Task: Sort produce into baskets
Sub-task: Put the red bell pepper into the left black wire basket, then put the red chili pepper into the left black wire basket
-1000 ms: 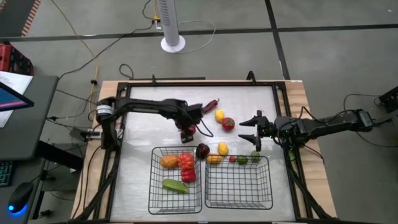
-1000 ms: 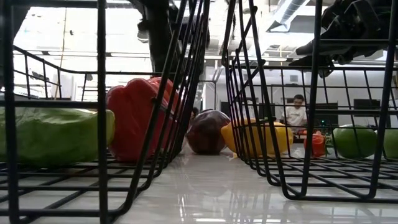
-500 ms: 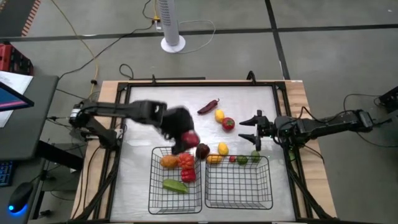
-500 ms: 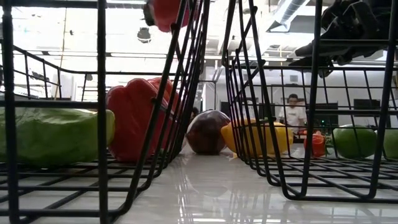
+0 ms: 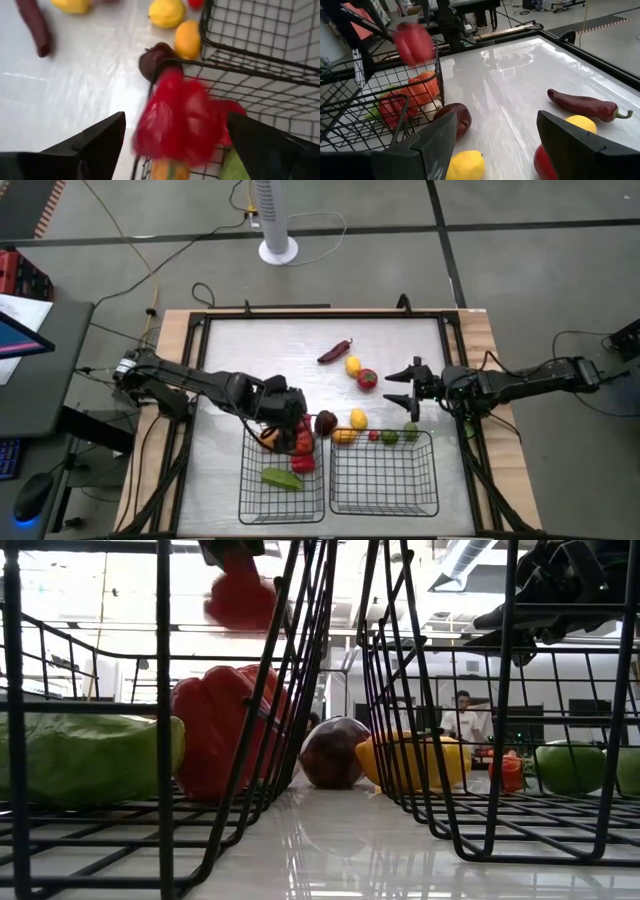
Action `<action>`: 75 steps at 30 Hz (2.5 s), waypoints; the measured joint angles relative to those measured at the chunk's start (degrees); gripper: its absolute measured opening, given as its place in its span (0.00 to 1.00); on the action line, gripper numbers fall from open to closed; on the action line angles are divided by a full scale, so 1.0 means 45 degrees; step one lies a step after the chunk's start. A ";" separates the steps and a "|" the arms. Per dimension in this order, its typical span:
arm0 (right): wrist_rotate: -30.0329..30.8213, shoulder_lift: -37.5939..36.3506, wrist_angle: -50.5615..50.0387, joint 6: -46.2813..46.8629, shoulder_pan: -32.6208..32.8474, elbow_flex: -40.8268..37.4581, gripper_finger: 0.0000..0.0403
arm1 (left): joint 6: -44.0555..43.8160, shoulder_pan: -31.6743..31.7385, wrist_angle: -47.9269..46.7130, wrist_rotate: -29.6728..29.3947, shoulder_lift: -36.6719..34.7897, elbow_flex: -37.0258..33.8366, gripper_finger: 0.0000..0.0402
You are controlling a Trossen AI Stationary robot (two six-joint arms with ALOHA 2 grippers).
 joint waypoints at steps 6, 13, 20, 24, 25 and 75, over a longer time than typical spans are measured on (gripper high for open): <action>0.0000 0.0000 -0.0006 -0.0062 0.0000 0.0000 0.75 | 0.0937 0.0009 -0.0022 -0.1348 -0.0011 0.0000 0.89; 0.0000 0.0000 -0.0010 -0.0054 -0.0034 0.0000 0.75 | 0.0276 0.0772 0.0242 -0.3417 -0.0011 -0.0011 0.89; 0.0000 0.0000 -0.0006 0.0101 -0.0032 0.0000 0.75 | 0.1751 0.3160 0.3204 -0.2380 -0.0006 -0.1571 0.86; 0.0000 0.0000 -0.0005 0.0107 0.0000 0.0000 0.75 | 0.2327 0.4975 0.5752 -0.0004 0.0453 -0.2801 0.84; 0.0000 0.0000 -0.0005 0.0102 0.0000 0.0000 0.75 | 0.2365 0.5363 0.6187 0.0533 0.0725 -0.2927 0.83; -0.0034 0.0000 0.0379 -0.0685 -0.0277 -0.0131 0.75 | 0.6687 0.7365 0.7420 -0.0355 0.7088 0.0083 0.70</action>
